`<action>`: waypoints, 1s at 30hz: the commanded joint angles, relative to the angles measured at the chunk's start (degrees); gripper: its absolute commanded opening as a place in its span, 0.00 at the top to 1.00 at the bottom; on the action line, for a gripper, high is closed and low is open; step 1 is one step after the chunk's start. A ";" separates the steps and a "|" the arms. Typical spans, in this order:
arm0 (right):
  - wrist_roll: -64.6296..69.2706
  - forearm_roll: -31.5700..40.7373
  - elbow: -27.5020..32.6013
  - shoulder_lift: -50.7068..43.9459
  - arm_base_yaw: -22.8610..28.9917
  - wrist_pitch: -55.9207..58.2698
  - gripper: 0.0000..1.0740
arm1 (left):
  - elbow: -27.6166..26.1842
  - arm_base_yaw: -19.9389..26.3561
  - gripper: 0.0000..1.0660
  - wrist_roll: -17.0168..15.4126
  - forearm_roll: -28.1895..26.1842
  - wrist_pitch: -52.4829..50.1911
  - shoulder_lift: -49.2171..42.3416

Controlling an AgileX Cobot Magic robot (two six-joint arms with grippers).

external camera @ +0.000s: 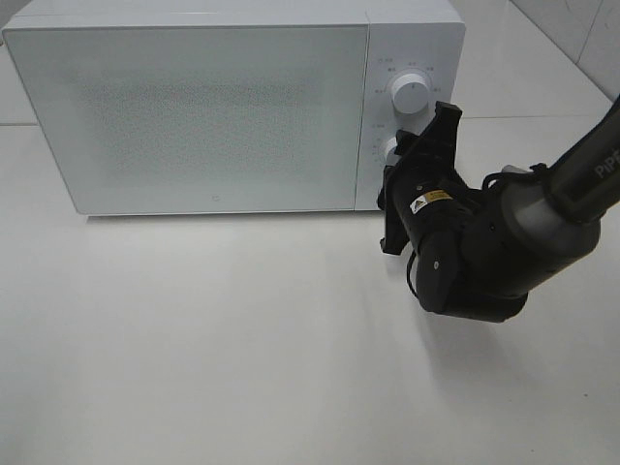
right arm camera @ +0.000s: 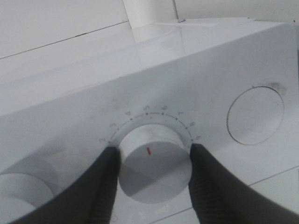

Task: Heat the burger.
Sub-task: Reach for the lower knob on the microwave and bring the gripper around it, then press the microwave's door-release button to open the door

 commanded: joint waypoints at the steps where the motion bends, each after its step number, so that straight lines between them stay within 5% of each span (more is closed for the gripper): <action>1: -2.41 -3.84 -2.23 -0.80 0.11 -11.00 0.63 | -0.11 0.29 0.08 -0.06 0.11 -0.69 -0.97; 12: -13.92 4.18 -2.06 -1.60 0.17 -8.08 0.40 | -0.11 0.29 0.08 -0.06 0.11 -0.69 -0.97; 30: -34.55 -14.50 6.88 -13.75 0.29 23.15 0.39 | -0.11 0.29 0.08 -0.06 0.11 -0.69 -0.97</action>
